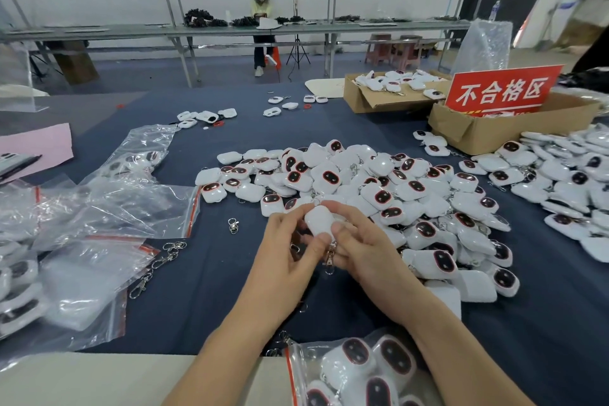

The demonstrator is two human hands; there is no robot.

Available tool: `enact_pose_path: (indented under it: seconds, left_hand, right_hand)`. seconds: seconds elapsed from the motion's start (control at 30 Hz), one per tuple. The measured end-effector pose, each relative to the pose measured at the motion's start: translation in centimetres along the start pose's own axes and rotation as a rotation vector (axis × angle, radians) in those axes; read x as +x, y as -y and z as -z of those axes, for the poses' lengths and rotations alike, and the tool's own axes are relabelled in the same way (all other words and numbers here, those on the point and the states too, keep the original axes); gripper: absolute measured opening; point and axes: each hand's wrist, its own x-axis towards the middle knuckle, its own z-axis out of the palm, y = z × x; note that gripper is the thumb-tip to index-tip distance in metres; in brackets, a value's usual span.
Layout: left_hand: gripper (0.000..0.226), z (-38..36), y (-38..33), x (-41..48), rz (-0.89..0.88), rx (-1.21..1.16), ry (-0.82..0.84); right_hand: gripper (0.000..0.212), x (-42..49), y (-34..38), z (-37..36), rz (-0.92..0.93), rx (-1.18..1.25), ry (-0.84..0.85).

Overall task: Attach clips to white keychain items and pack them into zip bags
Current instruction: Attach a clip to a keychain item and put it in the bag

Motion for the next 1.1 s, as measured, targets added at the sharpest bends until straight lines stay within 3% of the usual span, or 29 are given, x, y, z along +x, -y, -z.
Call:
enact_pose_path:
  seconds: [0.23, 0.43, 0.87, 1.1]
  left_hand:
    - [0.039, -0.04, 0.63, 0.20, 0.016, -0.015, -0.026]
    - [0.052, 0.21, 0.60, 0.17, 0.030, -0.003, 0.088]
    - [0.035, 0.14, 0.91, 0.17, 0.000, 0.073, 0.037]
    - [0.020, 0.07, 0.48, -0.07, 0.001, 0.123, -0.012]
  right_hand:
    - [0.037, 0.03, 0.15, -0.30, 0.014, -0.216, -0.034]
    - [0.041, 0.14, 0.09, -0.01, -0.017, -0.154, -0.041]
    - [0.020, 0.34, -0.24, -0.76, 0.012, -0.227, -0.152]
    - [0.021, 0.41, -0.54, -0.33, -0.007, -0.175, -0.156]
